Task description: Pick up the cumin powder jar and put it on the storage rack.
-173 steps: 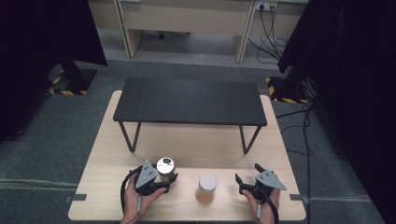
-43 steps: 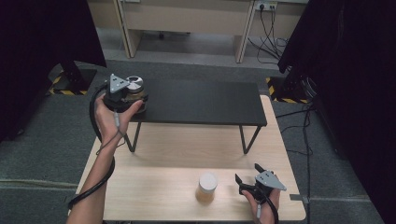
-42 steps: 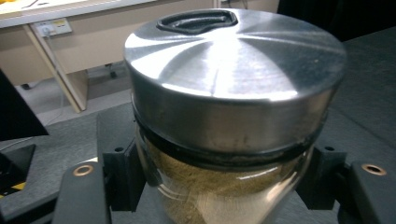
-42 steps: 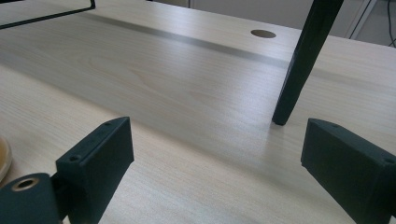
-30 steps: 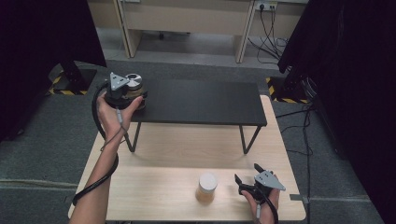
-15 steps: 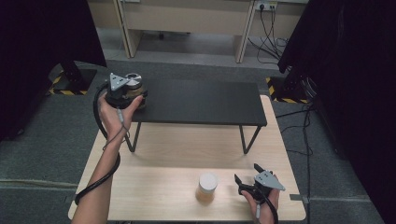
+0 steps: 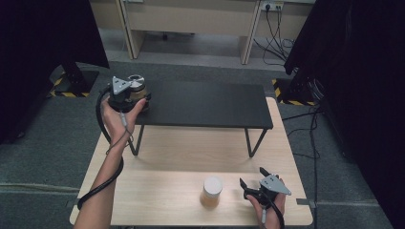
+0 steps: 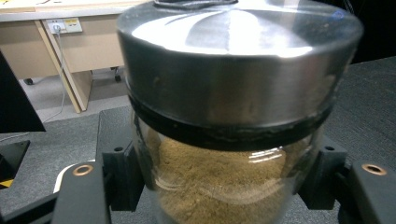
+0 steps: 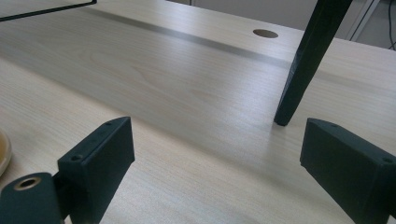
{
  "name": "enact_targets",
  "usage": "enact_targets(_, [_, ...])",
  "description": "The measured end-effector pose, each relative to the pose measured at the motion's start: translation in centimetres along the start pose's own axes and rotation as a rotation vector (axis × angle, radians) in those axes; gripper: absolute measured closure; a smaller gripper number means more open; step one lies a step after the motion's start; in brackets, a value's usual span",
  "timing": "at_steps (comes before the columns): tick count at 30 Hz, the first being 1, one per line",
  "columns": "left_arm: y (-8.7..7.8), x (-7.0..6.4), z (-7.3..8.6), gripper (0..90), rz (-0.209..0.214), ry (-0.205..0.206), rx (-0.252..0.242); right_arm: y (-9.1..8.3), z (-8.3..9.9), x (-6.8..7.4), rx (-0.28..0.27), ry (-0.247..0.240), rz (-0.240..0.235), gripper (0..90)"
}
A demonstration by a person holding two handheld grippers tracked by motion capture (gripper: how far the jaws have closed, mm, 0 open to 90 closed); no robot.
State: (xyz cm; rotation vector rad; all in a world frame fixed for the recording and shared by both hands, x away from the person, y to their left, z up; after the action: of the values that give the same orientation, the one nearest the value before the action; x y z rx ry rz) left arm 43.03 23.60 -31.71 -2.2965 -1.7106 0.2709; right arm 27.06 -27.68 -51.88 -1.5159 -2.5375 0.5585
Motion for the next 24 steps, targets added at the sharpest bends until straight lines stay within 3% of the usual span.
enact_targets(20, [-0.05,0.16,0.15,30.2,0.01,-0.003,-0.012,-0.01,0.01,0.04,-0.001,-0.003,0.001,10.1])
enact_targets(24, [-0.53,-0.02,0.04,22.1,0.009,-0.012,-0.026,-0.01,0.01,0.04,-0.001,-0.003,0.001,10.1])
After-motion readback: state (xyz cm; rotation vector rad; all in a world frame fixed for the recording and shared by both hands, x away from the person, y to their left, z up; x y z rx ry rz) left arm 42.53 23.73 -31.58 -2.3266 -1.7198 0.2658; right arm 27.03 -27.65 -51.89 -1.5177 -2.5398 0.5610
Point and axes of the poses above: each handheld gripper's, and its own axes: y roughly forward along the jaws, z roughly out of its underside, x roughly to its left, the point moved 8 cm from there along y, roughly forward along the jaws, and after that the axes turned 1 degree about -z, right-handed, at the moved point
